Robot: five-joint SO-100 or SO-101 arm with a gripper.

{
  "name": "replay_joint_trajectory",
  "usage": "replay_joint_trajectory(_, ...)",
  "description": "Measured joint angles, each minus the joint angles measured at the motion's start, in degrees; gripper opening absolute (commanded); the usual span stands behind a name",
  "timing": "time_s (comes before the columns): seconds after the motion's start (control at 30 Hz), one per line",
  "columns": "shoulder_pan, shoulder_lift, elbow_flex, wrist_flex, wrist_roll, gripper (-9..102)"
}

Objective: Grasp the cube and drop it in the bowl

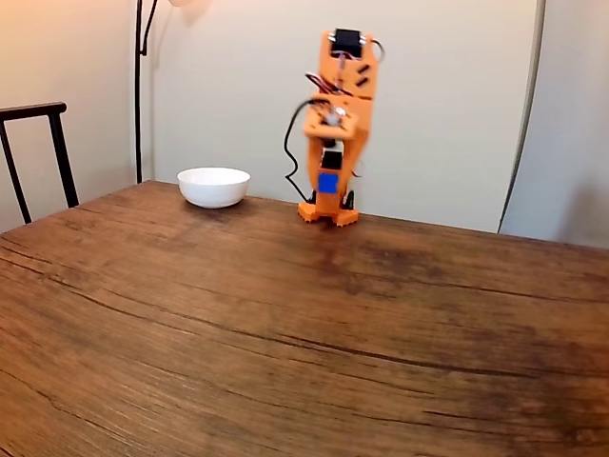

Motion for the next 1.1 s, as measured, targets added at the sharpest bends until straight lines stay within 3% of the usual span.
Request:
replay_joint_trajectory(0.4,18.54,25.75,23.82,0.0,7.47,7)
replay_joint_trajectory(0.9,63.37,52.65,42.54,-0.18,29.53,7)
replay_joint_trajectory(1.1,73.83,53.26,49.75,-7.65,35.95,7)
